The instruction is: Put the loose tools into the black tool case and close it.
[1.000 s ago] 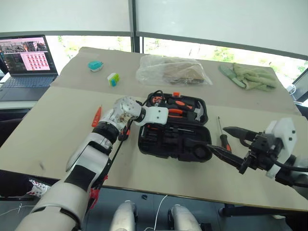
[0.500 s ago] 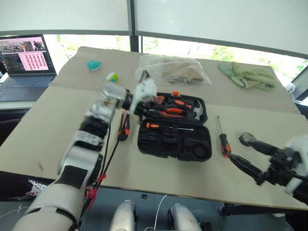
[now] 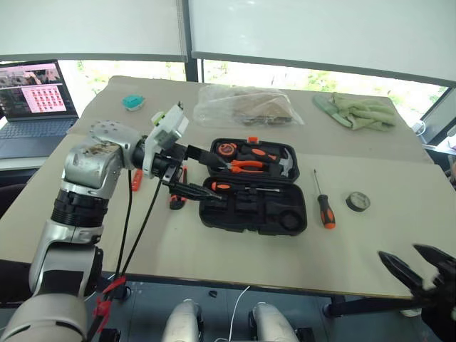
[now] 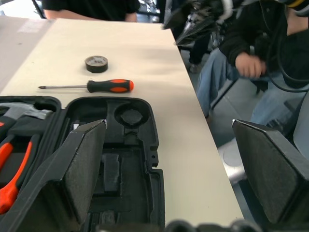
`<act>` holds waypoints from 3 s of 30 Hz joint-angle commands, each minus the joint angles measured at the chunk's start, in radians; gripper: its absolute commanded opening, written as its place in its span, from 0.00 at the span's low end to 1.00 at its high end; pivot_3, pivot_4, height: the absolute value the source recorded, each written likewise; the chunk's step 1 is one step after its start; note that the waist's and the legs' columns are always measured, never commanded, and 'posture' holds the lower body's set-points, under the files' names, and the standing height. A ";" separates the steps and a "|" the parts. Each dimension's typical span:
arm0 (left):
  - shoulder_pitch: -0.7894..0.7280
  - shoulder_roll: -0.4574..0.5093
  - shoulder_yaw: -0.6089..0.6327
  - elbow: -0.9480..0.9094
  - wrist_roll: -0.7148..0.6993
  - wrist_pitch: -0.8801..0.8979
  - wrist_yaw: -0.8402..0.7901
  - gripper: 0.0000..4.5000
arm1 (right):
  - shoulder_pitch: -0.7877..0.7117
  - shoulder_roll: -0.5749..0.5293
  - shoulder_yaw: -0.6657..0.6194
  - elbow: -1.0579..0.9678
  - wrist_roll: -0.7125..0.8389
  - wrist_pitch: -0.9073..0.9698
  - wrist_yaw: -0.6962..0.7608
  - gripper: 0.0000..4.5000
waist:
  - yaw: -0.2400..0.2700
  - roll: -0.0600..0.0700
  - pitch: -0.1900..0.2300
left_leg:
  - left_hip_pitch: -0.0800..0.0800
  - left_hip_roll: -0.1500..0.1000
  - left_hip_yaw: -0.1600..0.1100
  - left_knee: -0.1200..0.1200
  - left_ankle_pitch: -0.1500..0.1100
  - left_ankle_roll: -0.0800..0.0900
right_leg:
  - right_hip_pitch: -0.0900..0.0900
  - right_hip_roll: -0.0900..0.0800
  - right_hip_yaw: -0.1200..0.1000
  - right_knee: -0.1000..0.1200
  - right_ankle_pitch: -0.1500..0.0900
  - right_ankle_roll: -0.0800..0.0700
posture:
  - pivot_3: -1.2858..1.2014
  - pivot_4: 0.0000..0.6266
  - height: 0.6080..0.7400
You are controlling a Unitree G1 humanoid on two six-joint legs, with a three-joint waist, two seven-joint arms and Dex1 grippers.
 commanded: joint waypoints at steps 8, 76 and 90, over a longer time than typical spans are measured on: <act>0.027 0.010 0.008 -0.090 -0.023 -0.007 0.066 0.99 | -0.378 0.046 0.383 0.267 -0.240 -0.005 -0.181 1.00 | 0.013 0.002 0.001 | -0.005 -0.002 0.004 0.000 0.000 0.000 | -0.005 0.000 0.000 0.001 0.000 0.001 | 0.52 0.24 1.00; 0.084 0.085 -0.026 -0.080 0.004 -0.091 0.103 1.00 | -1.083 0.009 0.817 0.819 -0.473 -0.447 0.554 0.62 | 0.004 0.004 0.005 | -0.006 0.000 0.009 0.001 0.000 0.000 | -0.009 0.001 0.000 0.009 -0.002 0.000 | 0.52 0.24 1.00; 0.069 0.076 -0.032 -0.052 0.016 -0.106 0.101 1.00 | -1.073 0.028 0.931 0.884 -0.605 -0.439 0.519 0.02 | 0.004 0.004 0.005 | -0.005 0.000 0.009 0.001 0.000 0.000 | -0.010 0.002 0.000 0.010 -0.002 0.000 | 0.52 0.24 1.00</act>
